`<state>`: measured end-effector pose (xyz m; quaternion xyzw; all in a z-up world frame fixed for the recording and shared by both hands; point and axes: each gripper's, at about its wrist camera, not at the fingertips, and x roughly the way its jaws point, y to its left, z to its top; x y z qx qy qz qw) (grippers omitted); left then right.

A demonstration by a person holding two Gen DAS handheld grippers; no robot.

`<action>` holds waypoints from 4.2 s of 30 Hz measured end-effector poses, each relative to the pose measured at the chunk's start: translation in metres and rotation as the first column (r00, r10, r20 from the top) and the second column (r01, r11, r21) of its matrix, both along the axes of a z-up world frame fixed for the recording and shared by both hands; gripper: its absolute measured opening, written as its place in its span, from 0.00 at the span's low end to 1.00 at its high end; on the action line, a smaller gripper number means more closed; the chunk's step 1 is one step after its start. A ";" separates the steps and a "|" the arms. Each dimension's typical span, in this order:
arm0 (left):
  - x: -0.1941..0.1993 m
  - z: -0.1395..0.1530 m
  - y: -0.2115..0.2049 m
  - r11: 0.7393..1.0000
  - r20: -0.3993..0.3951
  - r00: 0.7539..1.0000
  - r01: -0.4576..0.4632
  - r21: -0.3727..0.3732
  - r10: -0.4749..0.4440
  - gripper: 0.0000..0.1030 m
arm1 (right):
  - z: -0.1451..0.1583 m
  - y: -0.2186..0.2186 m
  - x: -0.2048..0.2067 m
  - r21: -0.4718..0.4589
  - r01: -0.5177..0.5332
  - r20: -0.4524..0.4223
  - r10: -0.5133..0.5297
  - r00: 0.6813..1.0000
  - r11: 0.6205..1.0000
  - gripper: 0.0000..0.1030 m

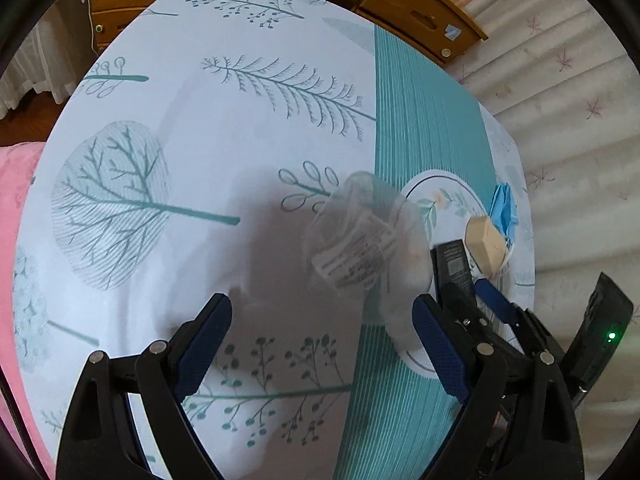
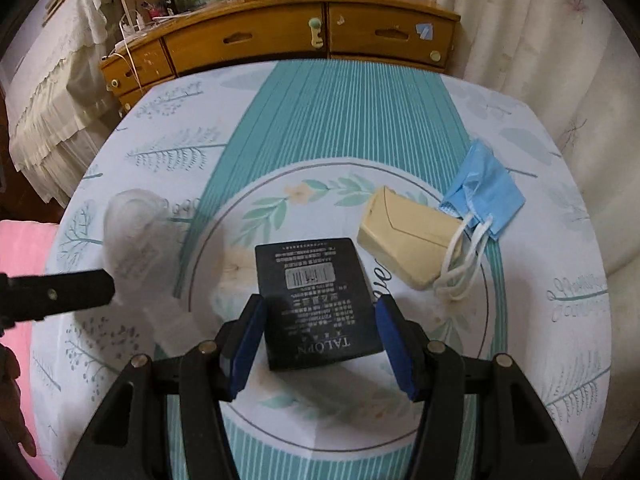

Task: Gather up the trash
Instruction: 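Grasp the clear plastic cup with the left tool while the right tool grasps the black battery box, then carry the plastic cup and black box down over the bin, then open both tools to drop the cup and box into the bin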

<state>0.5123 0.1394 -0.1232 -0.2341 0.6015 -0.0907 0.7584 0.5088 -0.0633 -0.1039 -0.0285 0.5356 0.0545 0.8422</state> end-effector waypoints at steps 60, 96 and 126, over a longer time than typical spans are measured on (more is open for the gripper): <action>-0.009 0.045 -0.013 0.970 0.059 0.968 0.245 0.006 -0.245 0.57 | 0.000 0.013 -0.030 0.055 0.049 -0.021 -0.048 0.999 0.997 0.58; -0.410 0.118 -0.101 0.973 0.129 0.981 0.116 0.198 -0.143 0.56 | 0.070 -0.077 -0.398 0.395 -0.054 -0.122 0.111 0.986 0.917 0.58; -0.404 -0.240 -0.116 0.905 0.015 0.966 0.235 0.355 -0.257 0.83 | -0.299 -0.069 -0.407 0.288 0.247 -0.310 -0.153 0.938 0.925 0.71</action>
